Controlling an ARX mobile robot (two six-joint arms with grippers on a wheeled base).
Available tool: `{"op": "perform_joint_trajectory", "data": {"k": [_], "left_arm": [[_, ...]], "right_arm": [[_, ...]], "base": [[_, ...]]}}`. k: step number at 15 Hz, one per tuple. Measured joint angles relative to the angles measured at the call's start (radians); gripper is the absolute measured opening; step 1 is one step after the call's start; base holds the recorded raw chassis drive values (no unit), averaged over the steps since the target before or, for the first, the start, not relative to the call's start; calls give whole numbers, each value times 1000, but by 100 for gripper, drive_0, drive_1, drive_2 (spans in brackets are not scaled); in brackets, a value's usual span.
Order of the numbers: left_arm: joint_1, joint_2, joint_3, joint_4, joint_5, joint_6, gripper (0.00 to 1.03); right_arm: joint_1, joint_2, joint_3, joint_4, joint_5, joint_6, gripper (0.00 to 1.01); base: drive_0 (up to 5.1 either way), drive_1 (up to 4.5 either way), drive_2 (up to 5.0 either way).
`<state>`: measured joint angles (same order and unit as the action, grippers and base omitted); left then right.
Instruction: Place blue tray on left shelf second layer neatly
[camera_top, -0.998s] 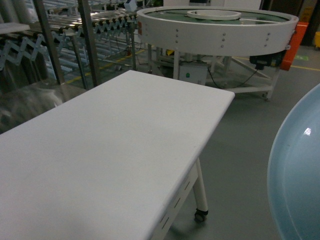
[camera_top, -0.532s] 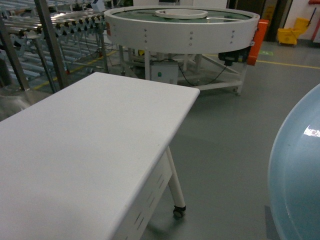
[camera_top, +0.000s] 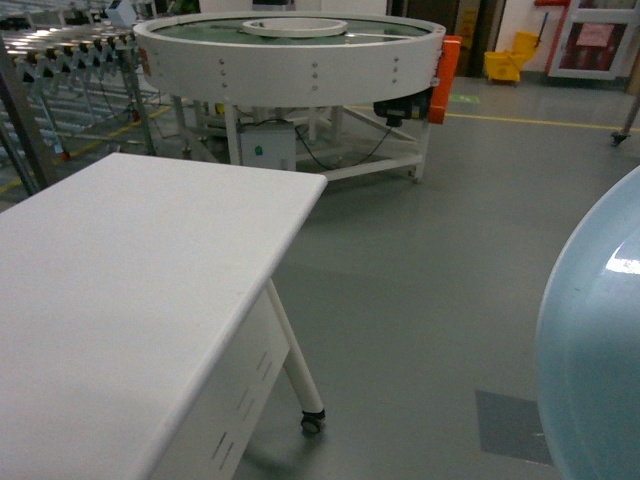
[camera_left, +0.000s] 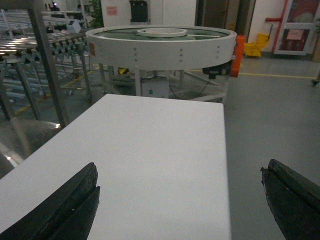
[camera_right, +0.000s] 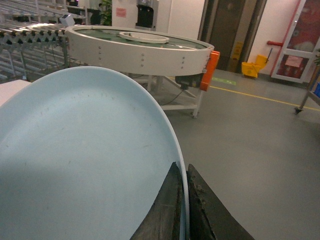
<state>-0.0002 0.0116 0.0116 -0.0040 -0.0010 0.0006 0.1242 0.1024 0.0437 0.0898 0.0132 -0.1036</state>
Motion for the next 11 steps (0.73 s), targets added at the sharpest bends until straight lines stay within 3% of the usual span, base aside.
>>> {"op": "perform_joint_trajectory", "data": {"k": [11], "left_arm": [[0, 0, 0, 0, 0, 0, 98]], "right_arm": [[0, 0, 0, 0, 0, 0, 2]], "base": [[-160, -160, -160]]}}
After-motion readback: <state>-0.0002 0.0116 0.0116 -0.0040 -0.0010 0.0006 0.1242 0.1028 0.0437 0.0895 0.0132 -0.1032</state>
